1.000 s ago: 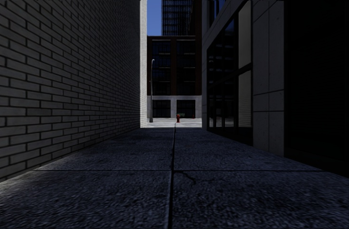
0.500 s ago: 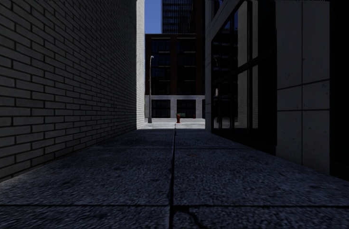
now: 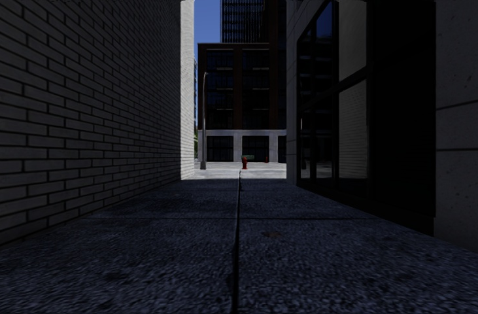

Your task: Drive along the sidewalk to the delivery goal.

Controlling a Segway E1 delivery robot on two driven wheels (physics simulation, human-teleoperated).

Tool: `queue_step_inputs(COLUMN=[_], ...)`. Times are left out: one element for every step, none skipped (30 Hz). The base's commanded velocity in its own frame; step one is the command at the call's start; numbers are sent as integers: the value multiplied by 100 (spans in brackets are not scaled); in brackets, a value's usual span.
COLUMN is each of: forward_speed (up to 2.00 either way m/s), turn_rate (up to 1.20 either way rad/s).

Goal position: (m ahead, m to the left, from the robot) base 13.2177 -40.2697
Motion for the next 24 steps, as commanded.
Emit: queue_step_inputs(forward_speed=[200, 200, 200, 200, 200, 200, 200, 200, 200, 200, 200, 200, 200, 200, 200, 200, 200, 200, 200, 200, 200, 200, 200, 200], turn_rate=[0, 0, 0, 0, 0, 0, 0, 0, 0, 0, 0, 0, 0, 0, 0, 0, 0, 0, 0, 0, 0, 0, 0, 0])
